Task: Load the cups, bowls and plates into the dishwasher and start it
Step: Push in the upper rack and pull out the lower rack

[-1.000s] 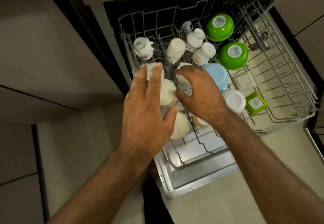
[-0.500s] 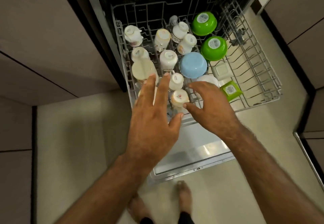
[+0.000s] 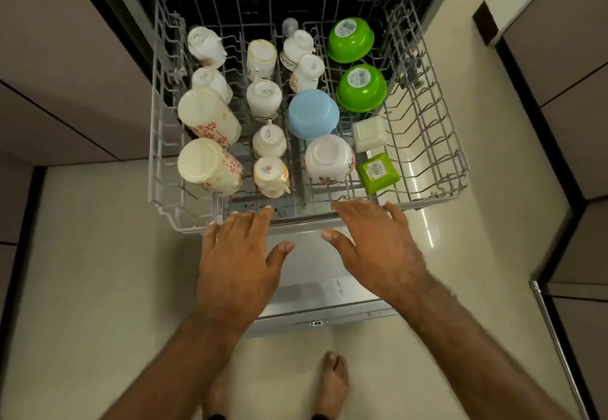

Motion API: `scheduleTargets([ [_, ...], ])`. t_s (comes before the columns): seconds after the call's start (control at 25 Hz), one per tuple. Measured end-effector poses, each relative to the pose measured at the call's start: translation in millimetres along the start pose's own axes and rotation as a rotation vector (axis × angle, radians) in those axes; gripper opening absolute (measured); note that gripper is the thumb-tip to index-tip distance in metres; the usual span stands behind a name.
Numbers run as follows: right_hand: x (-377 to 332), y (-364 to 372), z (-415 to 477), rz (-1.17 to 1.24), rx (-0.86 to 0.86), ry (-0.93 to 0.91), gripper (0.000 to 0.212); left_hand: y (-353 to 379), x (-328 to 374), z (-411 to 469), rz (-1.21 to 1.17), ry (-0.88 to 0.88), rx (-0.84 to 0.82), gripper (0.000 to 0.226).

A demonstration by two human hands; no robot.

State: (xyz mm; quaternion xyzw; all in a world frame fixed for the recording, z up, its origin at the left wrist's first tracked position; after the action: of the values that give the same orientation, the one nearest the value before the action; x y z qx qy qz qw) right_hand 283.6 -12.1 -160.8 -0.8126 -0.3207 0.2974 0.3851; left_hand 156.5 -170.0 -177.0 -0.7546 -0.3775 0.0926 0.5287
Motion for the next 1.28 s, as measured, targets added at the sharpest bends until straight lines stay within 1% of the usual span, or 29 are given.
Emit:
scheduleTargets([
  [0.12, 13.4, 1.4, 3.4, 0.005, 0.019, -0.019, 0.049, 3.1, 2.1, 2.1, 0.028, -0.049, 0.075, 0.055],
  [0.16, 17.1, 2.4, 7.2, 0.012, 0.036, -0.018, 0.046, 3.0, 2.1, 4.6, 0.035, -0.069, 0.081, 0.052],
  [0.24, 23.7, 6.6, 15.2, 0.002, 0.083, -0.009, 0.039, 5.8, 1.3, 12.8, 0.033, -0.11, 0.043, 0.046],
  [0.36, 30.0, 11.0, 24.7, -0.024, 0.123, 0.013, 0.033, 9.8, -4.5, 22.2, 0.062, -0.141, -0.001, 0.045],
  [0.48, 31.7, 12.5, 29.2, -0.066, 0.163, 0.025, 0.03, 10.8, -9.6, 24.7, 0.098, -0.165, 0.019, 0.046],
  [0.72, 34.0, 5.9, 49.2, -0.087, 0.265, 0.034, 0.024, 1.0, -13.0, 46.3, 0.091, -0.17, 0.046, 0.05],
  [0.88, 34.6, -4.8, 65.9, -0.086, 0.34, 0.028, 0.024, -8.3, -16.1, 65.4, 0.087, -0.144, 0.086, 0.046],
  [1.0, 35.2, -16.6, 88.0, -0.061, 0.335, 0.013, 0.024, -18.0, -20.4, 86.4, 0.078, -0.123, 0.11, 0.04],
  [1.12, 37.9, -27.6, 106.3, -0.041, 0.323, -0.008, 0.029, -26.2, -24.0, 105.7, 0.093, -0.101, 0.132, 0.042],
  [1.28, 39.2, -41.2, 131.1, -0.043, 0.38, -0.033, 0.035, -37.4, -28.5, 132.5, 0.112, -0.087, 0.153, 0.047],
])
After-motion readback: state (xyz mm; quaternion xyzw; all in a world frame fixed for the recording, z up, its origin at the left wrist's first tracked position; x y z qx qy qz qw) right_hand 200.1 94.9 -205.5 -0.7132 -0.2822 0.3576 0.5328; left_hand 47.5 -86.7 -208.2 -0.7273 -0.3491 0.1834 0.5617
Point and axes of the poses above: each hand's wrist, its own z-axis towards the middle knuckle, its own y-axis out of the palm, x = y × z, the point moved 6 cm from there along z, towards the middle knuckle, and after that the axes turned 14 degrees about -x, right-handed, at the moved point
